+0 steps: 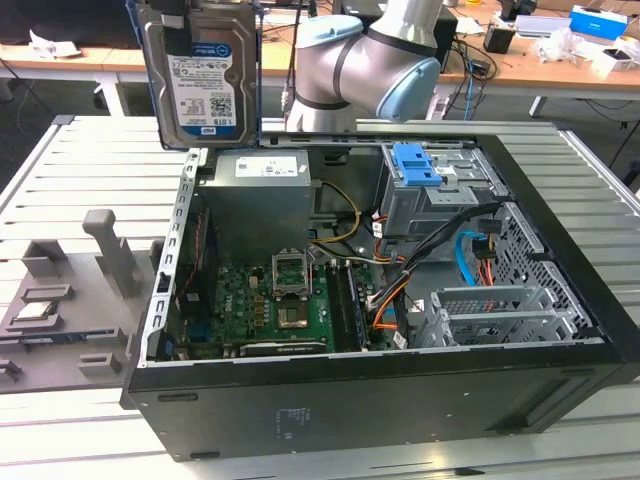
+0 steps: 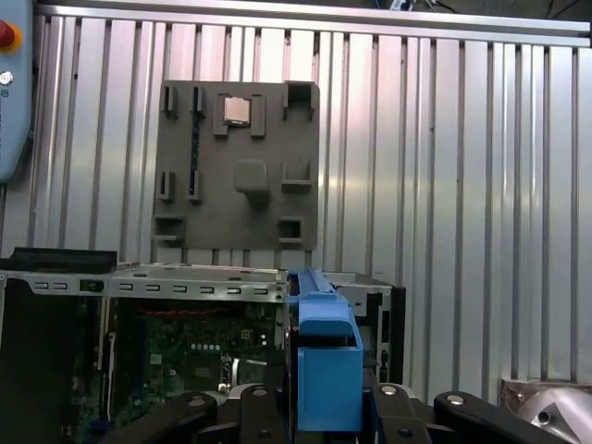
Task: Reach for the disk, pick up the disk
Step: 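Pick up the disk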
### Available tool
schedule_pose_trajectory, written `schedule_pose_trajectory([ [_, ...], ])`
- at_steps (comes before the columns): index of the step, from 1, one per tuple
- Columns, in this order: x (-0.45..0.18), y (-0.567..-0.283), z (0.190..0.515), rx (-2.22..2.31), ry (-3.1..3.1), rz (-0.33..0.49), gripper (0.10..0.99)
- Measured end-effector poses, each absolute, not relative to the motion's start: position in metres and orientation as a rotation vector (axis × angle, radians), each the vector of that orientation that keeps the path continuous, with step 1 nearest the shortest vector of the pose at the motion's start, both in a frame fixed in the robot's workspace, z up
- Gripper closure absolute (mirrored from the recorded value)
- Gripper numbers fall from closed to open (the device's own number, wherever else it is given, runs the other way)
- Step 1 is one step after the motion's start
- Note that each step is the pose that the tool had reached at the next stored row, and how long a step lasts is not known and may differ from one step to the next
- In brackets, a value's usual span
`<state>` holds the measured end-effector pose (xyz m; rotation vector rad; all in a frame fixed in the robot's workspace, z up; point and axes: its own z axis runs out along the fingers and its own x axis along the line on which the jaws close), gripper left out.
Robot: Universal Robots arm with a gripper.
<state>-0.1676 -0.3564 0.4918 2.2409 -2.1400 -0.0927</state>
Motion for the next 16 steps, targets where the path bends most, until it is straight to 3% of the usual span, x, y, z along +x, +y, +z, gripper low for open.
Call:
schedule_pose_trajectory([
  [16, -0.107, -0.355, 0.488, 2.241, -2.14, -0.093, 0.722],
])
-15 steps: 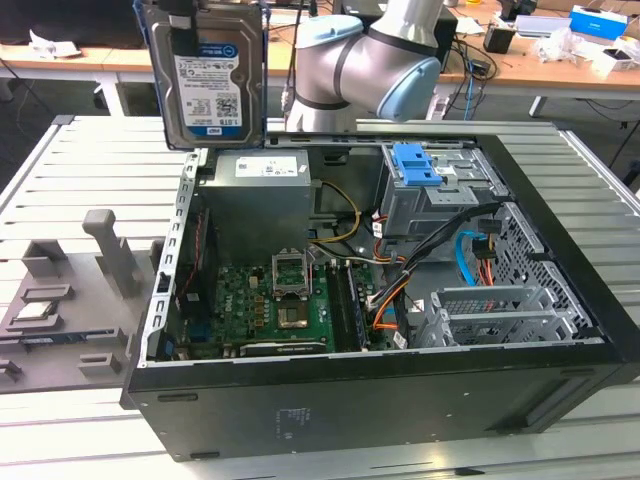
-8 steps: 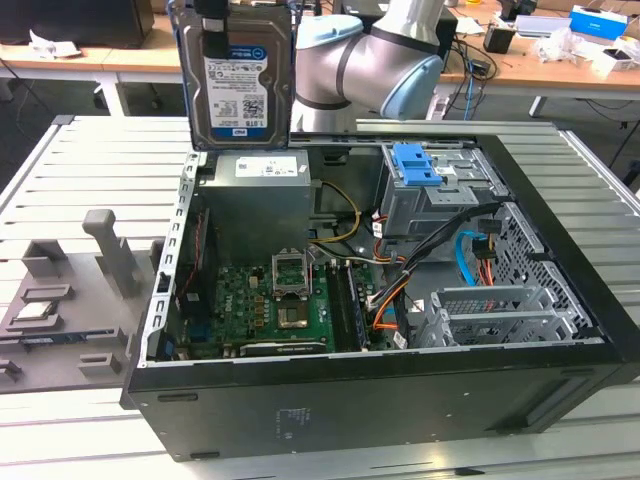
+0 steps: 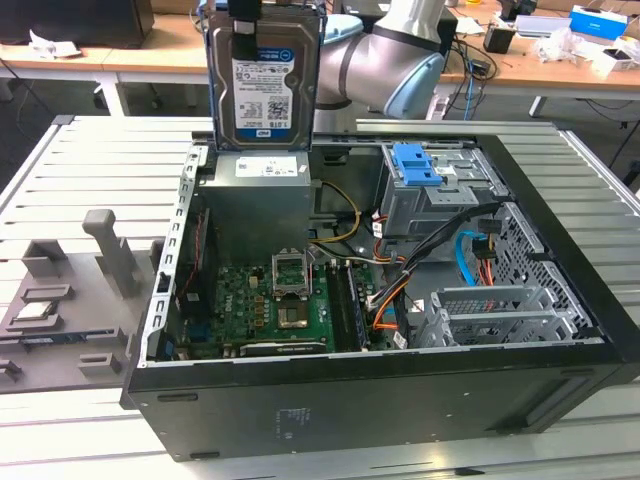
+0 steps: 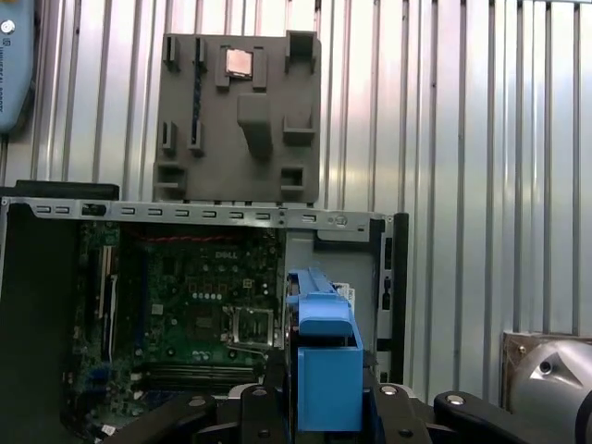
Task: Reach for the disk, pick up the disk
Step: 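Pick up the disk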
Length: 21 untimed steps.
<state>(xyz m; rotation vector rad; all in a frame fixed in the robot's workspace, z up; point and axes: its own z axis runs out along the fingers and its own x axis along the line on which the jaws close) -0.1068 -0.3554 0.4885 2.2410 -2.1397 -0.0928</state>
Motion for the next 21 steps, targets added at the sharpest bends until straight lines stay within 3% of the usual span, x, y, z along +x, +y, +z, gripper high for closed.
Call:
schedule_pose_trajectory([
  [21, -0.024, -0.353, 0.485, 2.242, -2.138, -0.093, 0.722],
])
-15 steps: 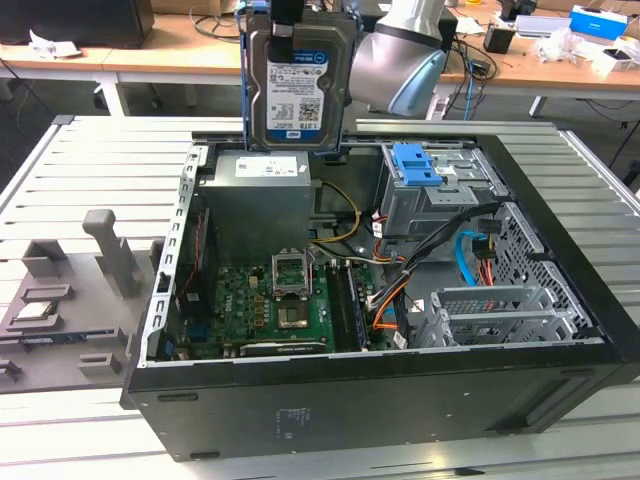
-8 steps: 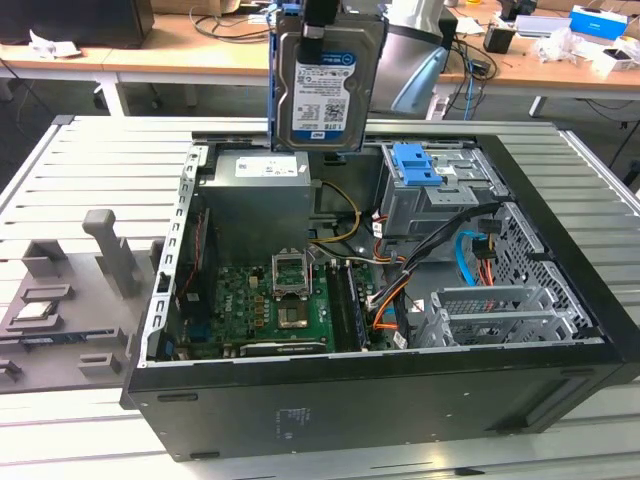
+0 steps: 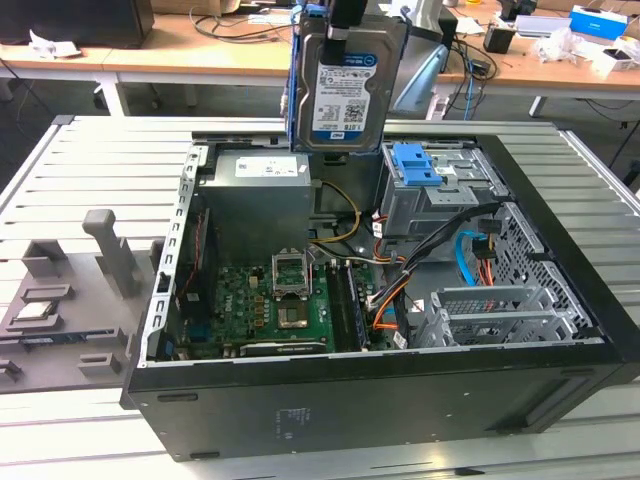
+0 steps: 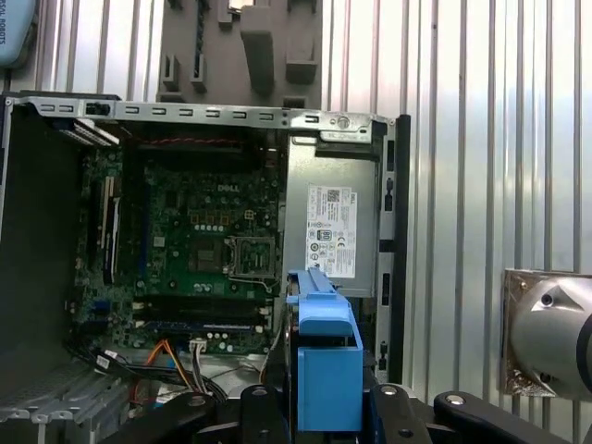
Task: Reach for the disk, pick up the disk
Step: 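Pick up the disk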
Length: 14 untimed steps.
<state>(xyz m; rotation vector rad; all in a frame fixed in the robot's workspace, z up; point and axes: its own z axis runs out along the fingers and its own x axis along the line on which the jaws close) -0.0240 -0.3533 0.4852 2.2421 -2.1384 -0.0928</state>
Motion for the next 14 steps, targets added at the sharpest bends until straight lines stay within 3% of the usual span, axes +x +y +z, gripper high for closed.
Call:
schedule_pose_trajectory([
  [14, -0.015, -0.369, 0.483, 2.242, -2.138, -0.093, 0.722],
])
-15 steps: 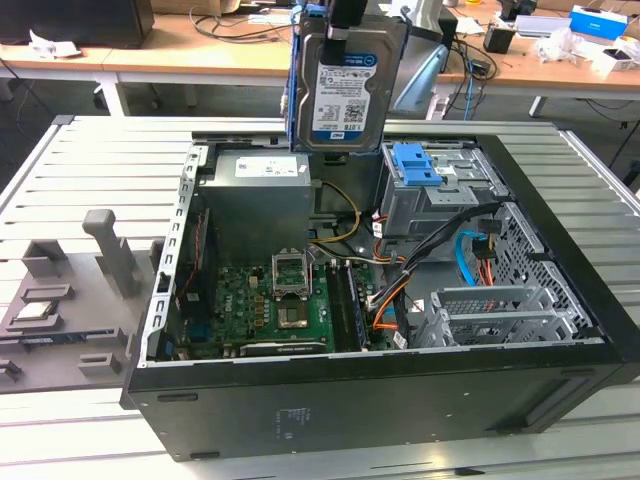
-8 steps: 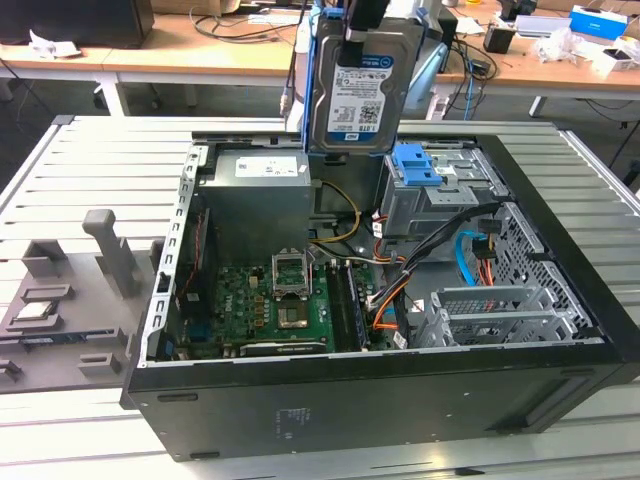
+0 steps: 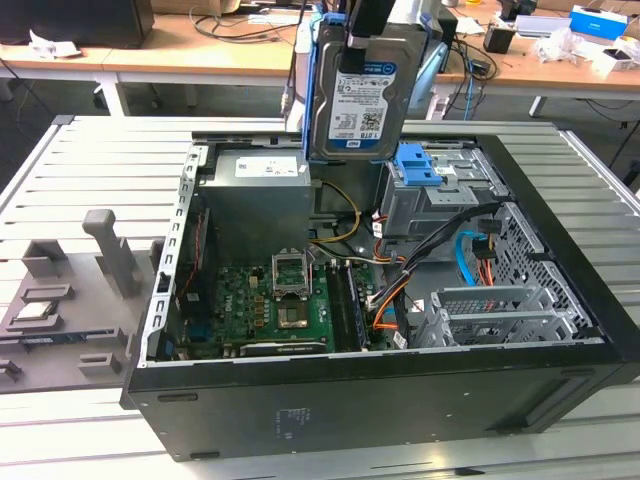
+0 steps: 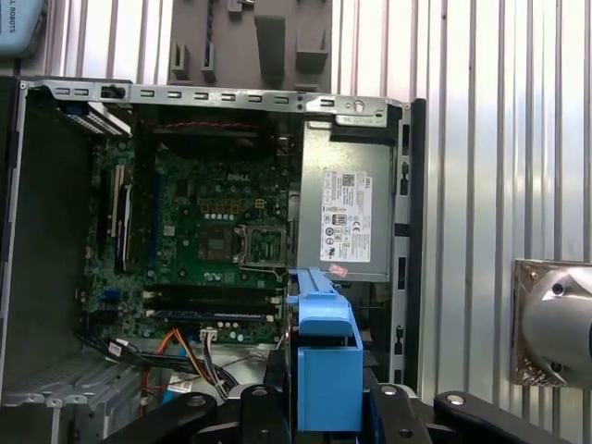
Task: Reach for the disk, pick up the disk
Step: 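Pick up the disk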
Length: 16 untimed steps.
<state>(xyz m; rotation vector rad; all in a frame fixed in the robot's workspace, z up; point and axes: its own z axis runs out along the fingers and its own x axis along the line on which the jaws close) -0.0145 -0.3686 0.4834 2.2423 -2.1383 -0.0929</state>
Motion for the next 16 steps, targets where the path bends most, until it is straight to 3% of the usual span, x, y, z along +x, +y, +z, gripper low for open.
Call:
schedule_pose_trajectory([
  [16, -0.015, -0.397, 0.482, 2.242, -2.138, -0.092, 0.722],
])
